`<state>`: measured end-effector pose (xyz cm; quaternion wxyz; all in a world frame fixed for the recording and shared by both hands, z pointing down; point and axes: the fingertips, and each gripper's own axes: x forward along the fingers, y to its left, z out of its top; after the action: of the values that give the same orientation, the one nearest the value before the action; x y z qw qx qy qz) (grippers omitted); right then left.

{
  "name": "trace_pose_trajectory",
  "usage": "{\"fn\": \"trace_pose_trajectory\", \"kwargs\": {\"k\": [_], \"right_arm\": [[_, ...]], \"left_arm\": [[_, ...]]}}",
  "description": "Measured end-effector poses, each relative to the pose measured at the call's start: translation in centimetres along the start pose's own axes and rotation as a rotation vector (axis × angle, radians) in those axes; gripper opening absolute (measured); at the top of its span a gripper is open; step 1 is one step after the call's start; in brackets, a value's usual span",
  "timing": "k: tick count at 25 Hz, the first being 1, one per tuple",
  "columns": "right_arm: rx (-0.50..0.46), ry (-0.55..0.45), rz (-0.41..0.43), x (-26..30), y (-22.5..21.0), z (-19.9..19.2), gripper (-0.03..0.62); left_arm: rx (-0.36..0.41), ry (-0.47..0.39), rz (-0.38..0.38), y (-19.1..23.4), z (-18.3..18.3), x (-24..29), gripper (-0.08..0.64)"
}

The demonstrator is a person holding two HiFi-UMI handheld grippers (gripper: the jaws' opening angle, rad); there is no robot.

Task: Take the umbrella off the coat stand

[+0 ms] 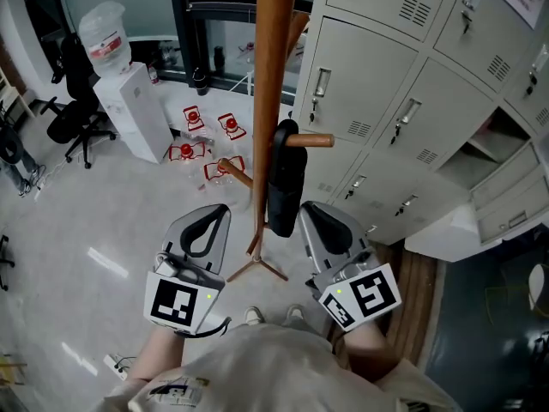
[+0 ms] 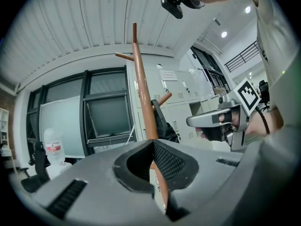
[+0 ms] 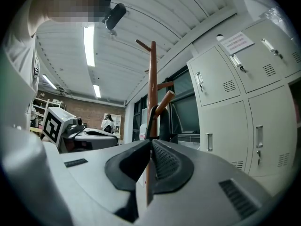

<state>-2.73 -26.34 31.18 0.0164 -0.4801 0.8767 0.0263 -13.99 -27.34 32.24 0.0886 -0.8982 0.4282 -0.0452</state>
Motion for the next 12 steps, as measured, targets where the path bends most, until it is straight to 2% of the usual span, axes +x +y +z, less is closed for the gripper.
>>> {"fn": "trace_pose_trajectory", "kwargs": {"k": [11, 12], "right_arm": [[0.005, 0.010, 0.070, 0.3, -2.0, 0.2, 0.012], [0.003, 0.011, 0.076, 0.4, -2.1, 0.2, 0.041]], "left_arm": [[-0.022, 0.029, 0.052, -1.1, -0.1, 1.6, 0.008], [-0.022, 0.030, 0.057, -1.1, -0.1, 1.7, 0.008]]}}
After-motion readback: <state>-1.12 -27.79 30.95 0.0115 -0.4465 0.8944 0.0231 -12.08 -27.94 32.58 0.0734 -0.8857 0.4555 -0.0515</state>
